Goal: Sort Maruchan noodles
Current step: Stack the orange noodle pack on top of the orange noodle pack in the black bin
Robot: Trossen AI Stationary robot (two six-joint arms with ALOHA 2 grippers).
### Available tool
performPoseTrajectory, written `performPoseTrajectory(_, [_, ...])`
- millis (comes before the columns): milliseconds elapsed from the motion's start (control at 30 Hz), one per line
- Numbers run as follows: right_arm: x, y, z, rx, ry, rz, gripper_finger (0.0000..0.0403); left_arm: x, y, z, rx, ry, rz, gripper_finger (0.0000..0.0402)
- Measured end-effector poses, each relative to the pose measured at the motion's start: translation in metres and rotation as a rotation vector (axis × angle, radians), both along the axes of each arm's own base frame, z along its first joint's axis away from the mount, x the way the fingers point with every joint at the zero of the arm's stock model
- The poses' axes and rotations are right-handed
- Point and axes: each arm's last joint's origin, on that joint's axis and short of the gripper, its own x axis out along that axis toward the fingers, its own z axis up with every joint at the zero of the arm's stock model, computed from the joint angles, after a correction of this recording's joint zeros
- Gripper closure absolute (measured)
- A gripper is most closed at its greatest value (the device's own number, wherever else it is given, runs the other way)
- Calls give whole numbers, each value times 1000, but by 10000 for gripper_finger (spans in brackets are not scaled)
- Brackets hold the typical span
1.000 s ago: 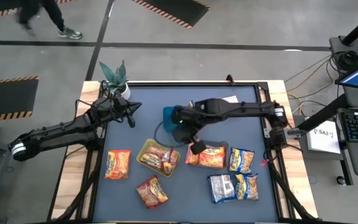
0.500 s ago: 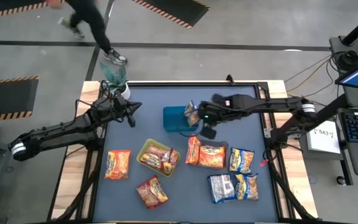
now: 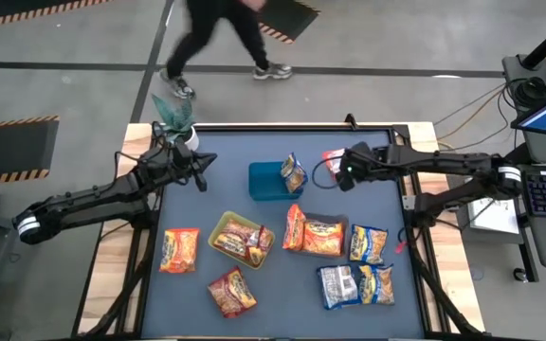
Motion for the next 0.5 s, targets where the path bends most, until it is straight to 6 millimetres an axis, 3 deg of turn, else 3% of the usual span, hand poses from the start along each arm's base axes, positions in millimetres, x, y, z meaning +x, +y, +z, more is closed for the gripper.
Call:
performPoseTrajectory(200, [-17, -32, -31, 28, -89, -93, 394, 1, 1, 3, 14, -31, 1, 402])
performPoseTrajectory(500, [-43, -87, -33, -2, -164, -181, 394, 3, 2, 4, 26, -49, 0, 402])
